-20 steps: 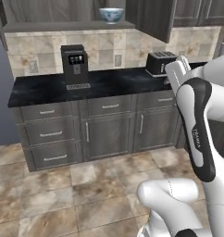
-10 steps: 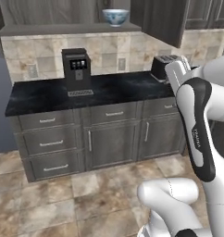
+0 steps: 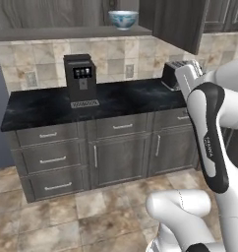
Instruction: Move the bowls from the cabinet to the plates on the dining table.
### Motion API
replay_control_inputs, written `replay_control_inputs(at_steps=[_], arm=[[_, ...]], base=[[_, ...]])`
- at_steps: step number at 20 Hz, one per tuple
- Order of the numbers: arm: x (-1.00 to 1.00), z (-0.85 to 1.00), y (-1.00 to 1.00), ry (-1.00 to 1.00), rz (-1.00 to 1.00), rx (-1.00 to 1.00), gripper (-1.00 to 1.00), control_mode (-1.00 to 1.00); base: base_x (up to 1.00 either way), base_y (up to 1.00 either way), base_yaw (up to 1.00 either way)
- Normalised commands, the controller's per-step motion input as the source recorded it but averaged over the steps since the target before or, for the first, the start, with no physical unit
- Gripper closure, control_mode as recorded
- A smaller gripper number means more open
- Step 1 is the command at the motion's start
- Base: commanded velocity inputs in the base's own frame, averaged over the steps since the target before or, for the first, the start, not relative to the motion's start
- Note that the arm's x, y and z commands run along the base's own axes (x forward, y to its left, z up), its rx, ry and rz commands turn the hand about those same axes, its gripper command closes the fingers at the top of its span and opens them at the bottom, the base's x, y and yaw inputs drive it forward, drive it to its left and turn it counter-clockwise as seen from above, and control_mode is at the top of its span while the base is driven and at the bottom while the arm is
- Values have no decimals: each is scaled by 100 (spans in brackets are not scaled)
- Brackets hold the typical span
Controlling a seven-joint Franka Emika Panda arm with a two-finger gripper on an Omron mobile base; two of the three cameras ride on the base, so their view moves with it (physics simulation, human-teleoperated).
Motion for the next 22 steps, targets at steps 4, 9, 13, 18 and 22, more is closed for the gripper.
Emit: replay_control_inputs(at_steps=[4, 9, 13, 18, 22], arm=[[0, 0, 0, 0, 0, 0, -100, 100], [0, 0, 0, 0, 0, 0, -100, 100], [0, 0, 0, 0, 0, 0, -100, 100], [0, 0, 0, 0, 0, 0, -100, 100], [0, 0, 0, 0, 0, 0, -100, 100]], base=[[29, 15, -9], [47, 10, -3], [51, 12, -2], [60, 18, -2], [62, 17, -2]])
